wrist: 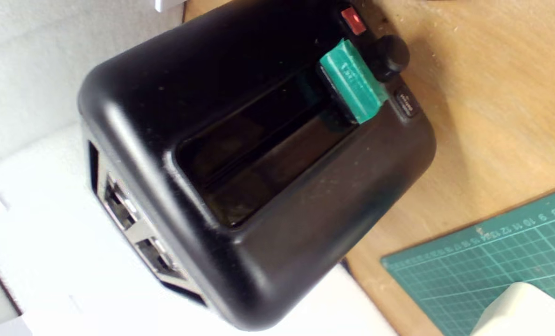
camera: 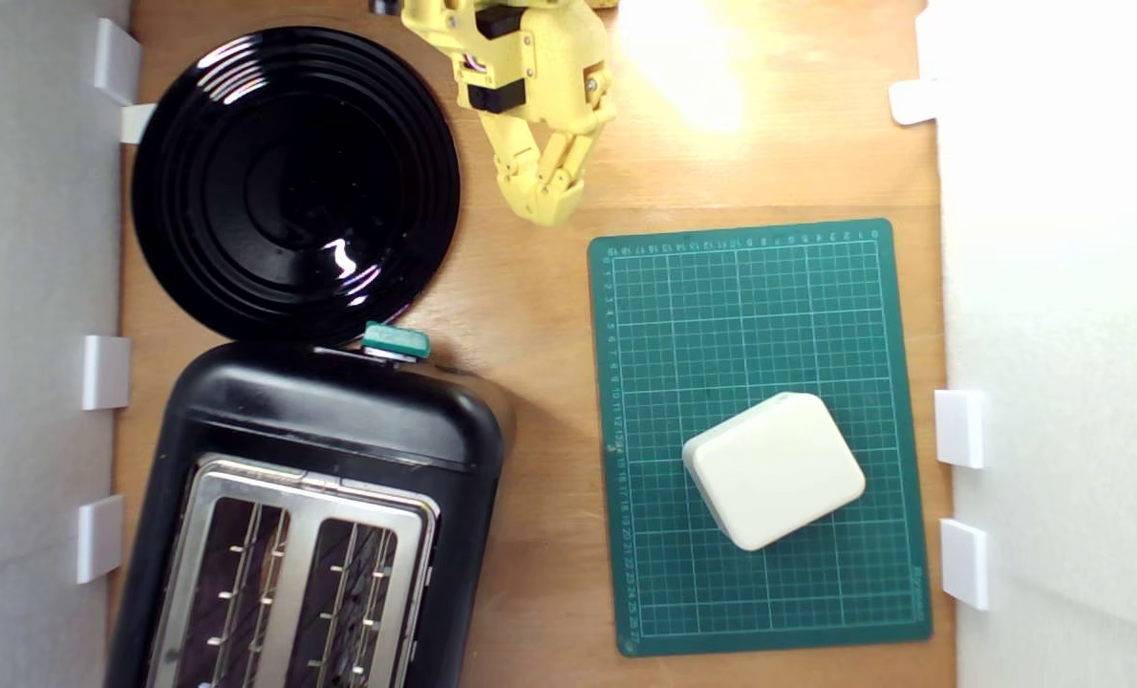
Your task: Start toaster
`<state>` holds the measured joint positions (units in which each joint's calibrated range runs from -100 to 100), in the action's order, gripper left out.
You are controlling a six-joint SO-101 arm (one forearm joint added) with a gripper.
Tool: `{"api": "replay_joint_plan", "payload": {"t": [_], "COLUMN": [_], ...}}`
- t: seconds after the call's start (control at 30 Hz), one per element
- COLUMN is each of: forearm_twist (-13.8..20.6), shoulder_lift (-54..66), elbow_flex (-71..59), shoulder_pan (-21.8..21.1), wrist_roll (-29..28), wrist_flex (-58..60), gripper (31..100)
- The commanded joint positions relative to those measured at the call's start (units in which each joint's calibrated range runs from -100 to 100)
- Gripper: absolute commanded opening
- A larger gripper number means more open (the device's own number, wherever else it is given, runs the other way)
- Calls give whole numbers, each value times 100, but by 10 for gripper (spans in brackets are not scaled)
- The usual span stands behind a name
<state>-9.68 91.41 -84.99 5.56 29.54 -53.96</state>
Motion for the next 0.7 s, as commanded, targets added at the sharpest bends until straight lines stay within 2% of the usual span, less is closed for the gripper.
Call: {"api": "replay_joint_plan", "payload": {"t": [0.0, 0.33, 0.53, 0.67], "forearm_twist": [2, 58, 639, 818], "shoulder_lift": [709, 809, 809, 809], "elbow_flex": [-656, -1383, -1438, -1465], "shoulder_pan": [8, 79, 63, 39], "wrist_roll": [78, 42, -126, -221], "wrist_flex": [201, 244, 201, 175], "gripper": [314, 314, 316, 316]}}
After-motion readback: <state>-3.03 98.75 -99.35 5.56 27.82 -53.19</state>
